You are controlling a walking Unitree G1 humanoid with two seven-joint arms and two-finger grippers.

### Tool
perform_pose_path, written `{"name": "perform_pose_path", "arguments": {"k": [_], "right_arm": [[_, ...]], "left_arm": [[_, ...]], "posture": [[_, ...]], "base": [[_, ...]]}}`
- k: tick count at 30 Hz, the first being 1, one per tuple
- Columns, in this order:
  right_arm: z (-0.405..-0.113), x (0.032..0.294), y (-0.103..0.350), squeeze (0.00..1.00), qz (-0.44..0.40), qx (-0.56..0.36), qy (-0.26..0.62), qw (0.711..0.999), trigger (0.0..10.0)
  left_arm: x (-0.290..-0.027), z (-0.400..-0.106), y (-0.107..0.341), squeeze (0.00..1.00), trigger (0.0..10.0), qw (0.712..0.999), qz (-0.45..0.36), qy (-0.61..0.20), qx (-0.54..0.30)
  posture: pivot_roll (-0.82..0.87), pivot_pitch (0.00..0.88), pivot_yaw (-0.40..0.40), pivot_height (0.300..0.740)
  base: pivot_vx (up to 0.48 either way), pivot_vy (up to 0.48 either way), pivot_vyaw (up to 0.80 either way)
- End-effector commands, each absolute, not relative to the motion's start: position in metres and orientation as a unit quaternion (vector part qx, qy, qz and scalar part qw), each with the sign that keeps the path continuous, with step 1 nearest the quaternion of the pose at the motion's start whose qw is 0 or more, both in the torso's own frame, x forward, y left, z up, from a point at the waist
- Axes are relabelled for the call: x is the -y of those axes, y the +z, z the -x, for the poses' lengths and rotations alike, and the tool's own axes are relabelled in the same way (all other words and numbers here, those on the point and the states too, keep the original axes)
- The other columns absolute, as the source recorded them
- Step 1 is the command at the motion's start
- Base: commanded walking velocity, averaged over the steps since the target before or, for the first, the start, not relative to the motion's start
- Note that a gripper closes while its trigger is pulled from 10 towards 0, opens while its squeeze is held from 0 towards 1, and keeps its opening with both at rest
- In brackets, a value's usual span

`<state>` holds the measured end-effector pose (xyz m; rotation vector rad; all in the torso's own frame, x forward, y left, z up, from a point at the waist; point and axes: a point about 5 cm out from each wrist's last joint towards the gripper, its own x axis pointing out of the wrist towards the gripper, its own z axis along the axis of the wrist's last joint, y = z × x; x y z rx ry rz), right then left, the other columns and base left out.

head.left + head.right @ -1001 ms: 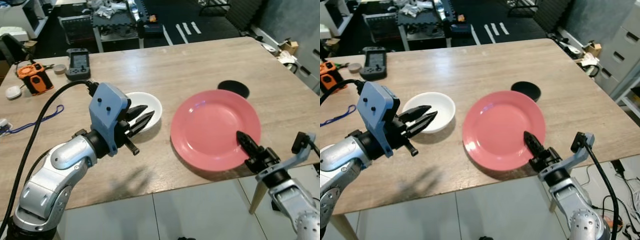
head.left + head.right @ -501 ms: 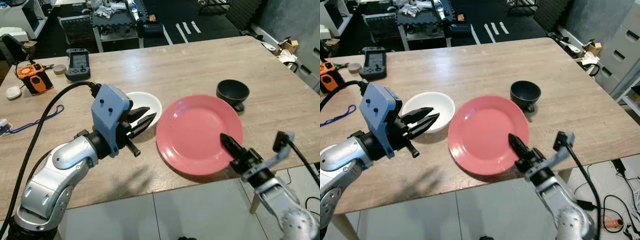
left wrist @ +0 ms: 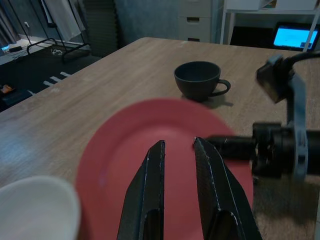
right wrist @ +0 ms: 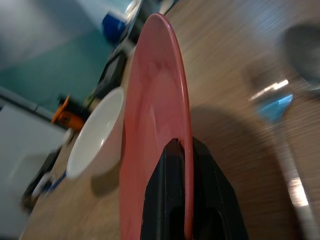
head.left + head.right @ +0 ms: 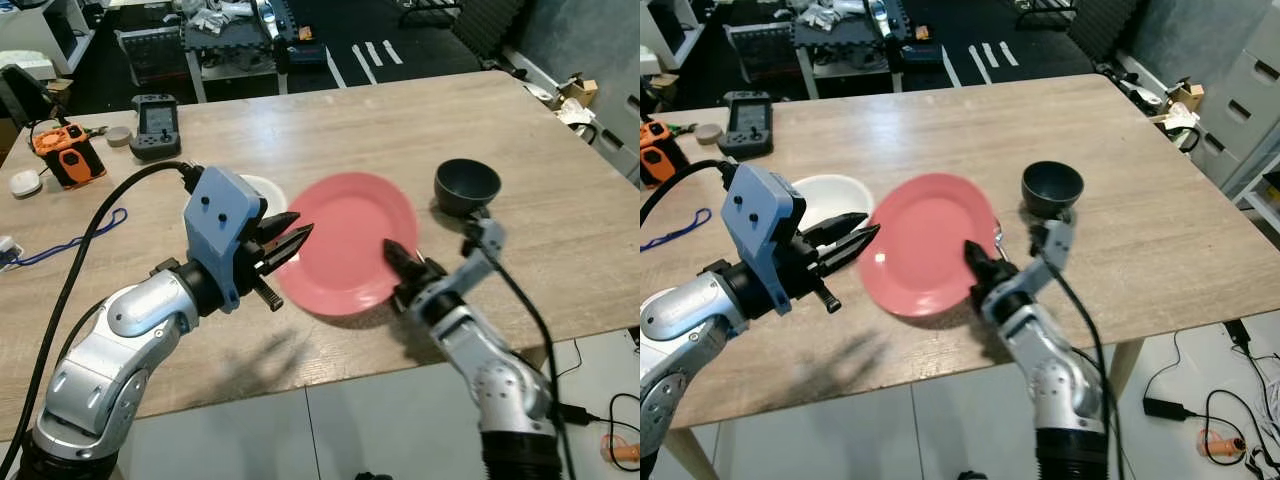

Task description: Setting the table

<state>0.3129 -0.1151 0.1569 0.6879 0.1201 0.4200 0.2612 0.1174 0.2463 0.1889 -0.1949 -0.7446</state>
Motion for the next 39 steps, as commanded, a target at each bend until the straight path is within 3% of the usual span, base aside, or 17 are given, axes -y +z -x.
{"name": "perform_pose_path", "arguments": {"k": [1, 8, 16, 20, 28, 29, 30, 36, 38, 39], "right_arm": [[-0.309, 0.107, 0.151, 0.00, -0.324, -0.084, 0.220, 0.916, 10.0], [-0.298, 0.087, 0.141, 0.00, -0.298, -0.134, 0.279, 0.903, 10.0], [-0.292, 0.066, 0.132, 0.00, -0.304, -0.166, 0.286, 0.894, 10.0], [-0.299, 0.045, 0.119, 0.00, -0.308, -0.224, 0.248, 0.891, 10.0], [-0.305, 0.050, 0.121, 0.00, -0.294, -0.215, 0.233, 0.902, 10.0], [-0.308, 0.055, 0.121, 0.20, -0.292, -0.210, 0.223, 0.906, 10.0], [-0.309, 0.057, 0.122, 0.26, -0.291, -0.209, 0.220, 0.907, 10.0], [-0.318, 0.083, 0.121, 0.29, -0.277, -0.199, 0.184, 0.922, 10.0], [-0.319, 0.087, 0.121, 0.34, -0.274, -0.196, 0.179, 0.924, 10.0], [-0.319, 0.089, 0.121, 0.45, -0.274, -0.196, 0.178, 0.925, 10.0]], "left_arm": [[-0.118, -0.261, 0.244, 0.00, 10.0, 0.923, -0.096, -0.361, 0.088], [-0.118, -0.262, 0.244, 0.00, 10.0, 0.924, -0.096, -0.360, 0.088], [-0.115, -0.261, 0.242, 0.00, 10.0, 0.924, -0.093, -0.361, 0.087], [-0.114, -0.263, 0.241, 0.00, 10.0, 0.923, -0.093, -0.363, 0.087], [-0.114, -0.263, 0.242, 0.00, 10.0, 0.924, -0.093, -0.361, 0.090], [-0.113, -0.263, 0.242, 0.00, 10.0, 0.924, -0.092, -0.360, 0.090], [-0.113, -0.263, 0.242, 0.00, 10.0, 0.924, -0.092, -0.360, 0.090], [-0.112, -0.262, 0.240, 0.00, 10.0, 0.924, -0.089, -0.360, 0.090], [-0.112, -0.262, 0.240, 0.00, 10.0, 0.924, -0.088, -0.361, 0.090], [-0.112, -0.262, 0.240, 0.00, 10.0, 0.924, -0.088, -0.361, 0.090]], "posture": [[0.04, 0.082, 0.088, 0.740], [0.03, 0.086, 0.082, 0.740], [0.03, 0.085, 0.082, 0.740], [0.03, 0.077, 0.086, 0.740], [0.03, 0.073, 0.078, 0.740], [0.03, 0.073, 0.074, 0.740], [0.03, 0.073, 0.074, 0.740], [0.02, 0.069, 0.076, 0.740], [0.02, 0.069, 0.077, 0.740], [0.02, 0.069, 0.077, 0.740]], "base": [[0.000, 0.000, 0.00], [0.000, 0.000, 0.00], [0.000, 0.000, 0.00], [0.000, 0.000, 0.00], [0.000, 0.000, 0.00], [0.000, 0.000, 0.00], [0.000, 0.000, 0.00], [0.000, 0.000, 0.00], [0.000, 0.000, 0.00], [0.000, 0.000, 0.00]]}}
